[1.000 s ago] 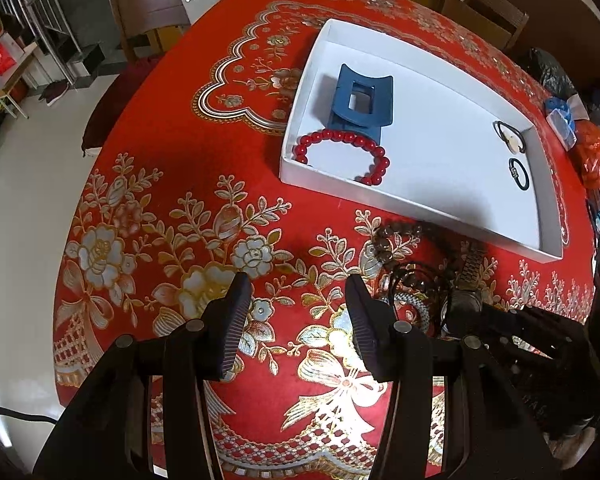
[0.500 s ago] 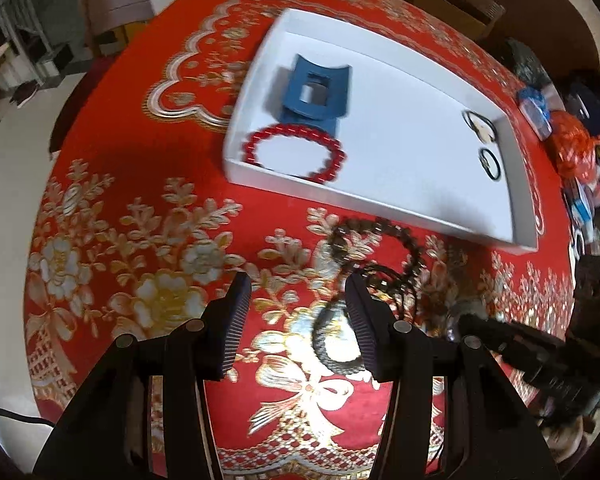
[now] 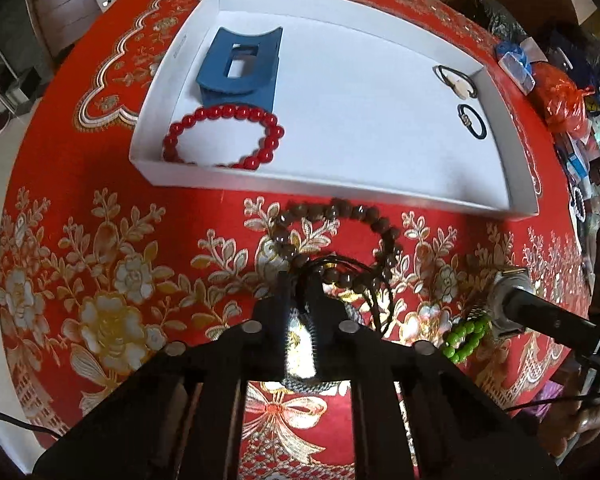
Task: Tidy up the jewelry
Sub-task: 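Grasp the black braided cord with left tool while right tool grasps the silver watch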
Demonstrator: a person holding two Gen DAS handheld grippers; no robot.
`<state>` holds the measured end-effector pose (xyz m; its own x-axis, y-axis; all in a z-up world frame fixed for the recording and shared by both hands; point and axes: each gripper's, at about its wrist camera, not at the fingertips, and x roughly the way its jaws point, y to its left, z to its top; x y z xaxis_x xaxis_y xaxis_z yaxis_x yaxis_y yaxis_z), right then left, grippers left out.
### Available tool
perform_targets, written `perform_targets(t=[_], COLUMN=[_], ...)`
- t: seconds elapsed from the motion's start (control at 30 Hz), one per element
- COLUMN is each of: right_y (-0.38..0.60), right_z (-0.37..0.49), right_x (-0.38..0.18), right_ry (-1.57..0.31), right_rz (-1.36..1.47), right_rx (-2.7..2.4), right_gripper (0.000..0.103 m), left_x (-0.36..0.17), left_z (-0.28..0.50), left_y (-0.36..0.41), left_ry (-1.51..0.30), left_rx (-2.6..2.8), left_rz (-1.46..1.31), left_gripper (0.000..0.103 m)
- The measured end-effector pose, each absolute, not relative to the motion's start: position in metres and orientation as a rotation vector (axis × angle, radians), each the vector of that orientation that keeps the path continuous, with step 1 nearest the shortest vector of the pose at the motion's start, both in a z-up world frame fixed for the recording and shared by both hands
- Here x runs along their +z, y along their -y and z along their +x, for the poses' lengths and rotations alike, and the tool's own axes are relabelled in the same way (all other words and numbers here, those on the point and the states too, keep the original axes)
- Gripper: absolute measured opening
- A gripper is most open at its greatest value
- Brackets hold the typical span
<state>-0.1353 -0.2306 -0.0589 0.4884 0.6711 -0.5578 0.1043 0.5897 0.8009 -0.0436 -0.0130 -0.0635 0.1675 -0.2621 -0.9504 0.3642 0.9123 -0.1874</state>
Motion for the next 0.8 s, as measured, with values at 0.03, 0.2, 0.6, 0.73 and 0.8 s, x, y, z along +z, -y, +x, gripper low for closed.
perform_targets(t=[0.03,0.2,0.6,0.73,0.8], right_y=[0.233,0.24,0.251,0.253,0.253], right_z=[-0.138,-0.138,-0.139,-0.143,-0.145], right_x=[-0.059,-0.046,-0.02,-0.021,-0.021], right_ry=[-1.018,-0.974,-0.906,-0.907,-0.907], right_rz=[0.908,0.933,0.961,0.973,0.978], right_rx=[0.412,0.422,0.443,0.442,0.443], right_gripper=[0.012,0.012,0.012,0.012,0.012], left_x=[-0.061,-0.039,-0.041,-0.057,-0.065], left_z=[-0.044,-0.046,-0.041,-0.046,-0.046], left_y=[0.013,0.006,-0.002,0.007,0.012], left_ry=[-1.32,-1.288,-1.346,-1.35,-1.352], left_rx=[-0.453,-0.512,-0.501,-0.478,-0.469], left_rz=[0.088,0.05,0.037,0.102,0.103], left_gripper=[0.003,0.001,0.016,0.022,0.022])
